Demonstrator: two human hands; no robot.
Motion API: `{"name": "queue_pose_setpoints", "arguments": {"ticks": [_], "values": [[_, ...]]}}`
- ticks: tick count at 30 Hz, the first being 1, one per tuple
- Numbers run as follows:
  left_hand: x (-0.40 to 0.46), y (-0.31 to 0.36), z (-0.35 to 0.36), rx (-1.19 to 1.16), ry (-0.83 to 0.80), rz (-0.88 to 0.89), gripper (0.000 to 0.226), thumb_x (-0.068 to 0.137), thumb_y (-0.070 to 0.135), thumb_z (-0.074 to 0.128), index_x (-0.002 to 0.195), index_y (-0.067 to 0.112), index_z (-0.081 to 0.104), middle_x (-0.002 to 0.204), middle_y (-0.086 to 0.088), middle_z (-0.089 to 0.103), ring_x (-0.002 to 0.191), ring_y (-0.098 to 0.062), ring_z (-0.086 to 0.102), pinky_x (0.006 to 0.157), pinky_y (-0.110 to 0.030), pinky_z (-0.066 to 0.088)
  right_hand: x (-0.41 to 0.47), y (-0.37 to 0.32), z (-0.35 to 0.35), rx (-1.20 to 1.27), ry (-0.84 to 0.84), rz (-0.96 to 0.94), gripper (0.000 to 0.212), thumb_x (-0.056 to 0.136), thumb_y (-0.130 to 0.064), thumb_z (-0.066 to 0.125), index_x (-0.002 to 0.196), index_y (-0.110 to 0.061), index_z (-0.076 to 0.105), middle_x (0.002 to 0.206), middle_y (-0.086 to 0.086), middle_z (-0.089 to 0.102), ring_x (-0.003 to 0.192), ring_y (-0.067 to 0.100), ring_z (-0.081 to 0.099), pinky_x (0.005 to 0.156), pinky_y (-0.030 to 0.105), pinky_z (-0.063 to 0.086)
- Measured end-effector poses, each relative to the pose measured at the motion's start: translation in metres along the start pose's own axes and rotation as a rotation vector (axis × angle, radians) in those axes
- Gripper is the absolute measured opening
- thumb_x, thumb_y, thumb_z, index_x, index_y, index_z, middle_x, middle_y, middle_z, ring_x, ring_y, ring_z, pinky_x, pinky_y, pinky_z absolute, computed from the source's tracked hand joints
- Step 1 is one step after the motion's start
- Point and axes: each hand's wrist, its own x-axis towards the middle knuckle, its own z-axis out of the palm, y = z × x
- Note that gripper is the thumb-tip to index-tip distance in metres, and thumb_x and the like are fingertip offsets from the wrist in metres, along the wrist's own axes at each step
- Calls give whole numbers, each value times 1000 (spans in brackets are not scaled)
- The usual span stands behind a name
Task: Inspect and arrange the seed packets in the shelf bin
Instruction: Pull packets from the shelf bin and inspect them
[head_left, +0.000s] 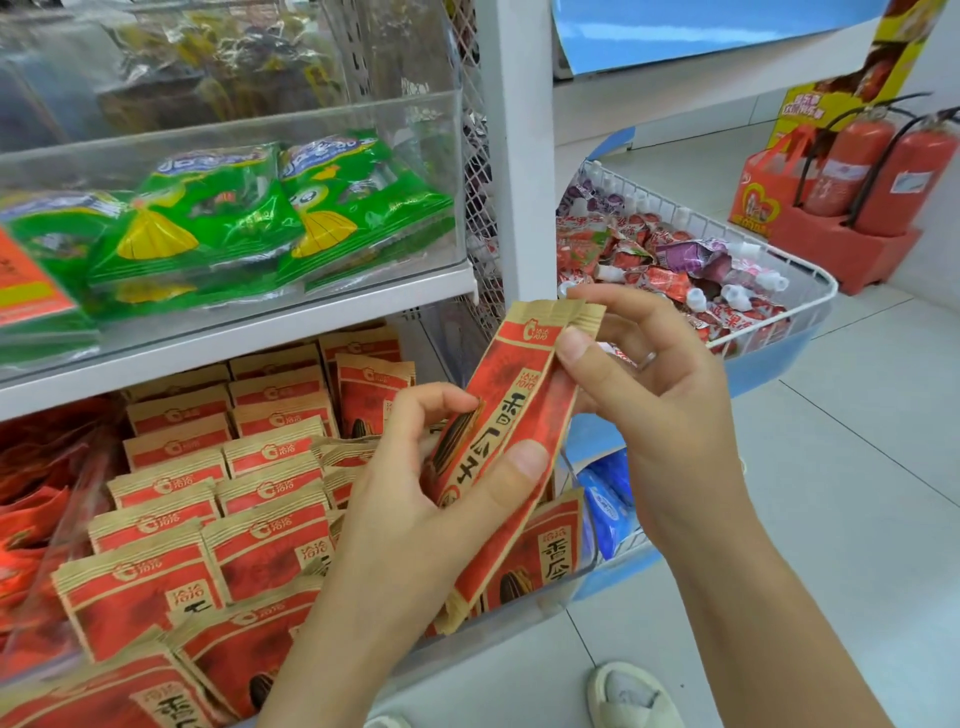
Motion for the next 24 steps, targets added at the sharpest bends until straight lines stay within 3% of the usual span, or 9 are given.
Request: {"name": "queue_pose_setpoints", "arguments": {"ticks": [2,8,13,19,24], "values": [[0,0,-3,1,-11,-6,57,57,62,67,104,32,56,99,23,70,82,3,69,63,-11,52,1,-2,3,-11,24,5,21,76,-15,69,96,-18,64,77,-6,71,67,5,67,60,19,53],[-1,1,-5,-47,-79,-17,49,64,58,66,102,28,57,101,11,73,82,-8,71,62,-17,53,3,-4,6,5,67,28,18,76,-21,77,84,-15,62,66,-6,68,63,8,64,63,23,55],[0,1,-7,-83,-75,-18,47,63,61,63,98,29,60,98,10,72,85,-3,68,64,-14,50,6,-5,4,98,73,117,12,76,-27,67,75,-16,63,72,0,69,69,12,66,67,23,54],[2,-3,-7,-123,-43,-35,37,60,61,63,88,37,63,91,13,72,79,-1,68,62,-14,51,7,-4,6,141,67,186,16,77,-29,65,80,-13,67,81,7,67,72,14,65,68,24,55],[3,-3,-5,-134,16,-36,31,59,62,61,81,41,63,84,16,72,74,4,67,60,-10,49,6,-8,11,102,44,150,8,83,-18,63,88,-15,69,70,-4,70,66,8,66,62,20,54]]}}
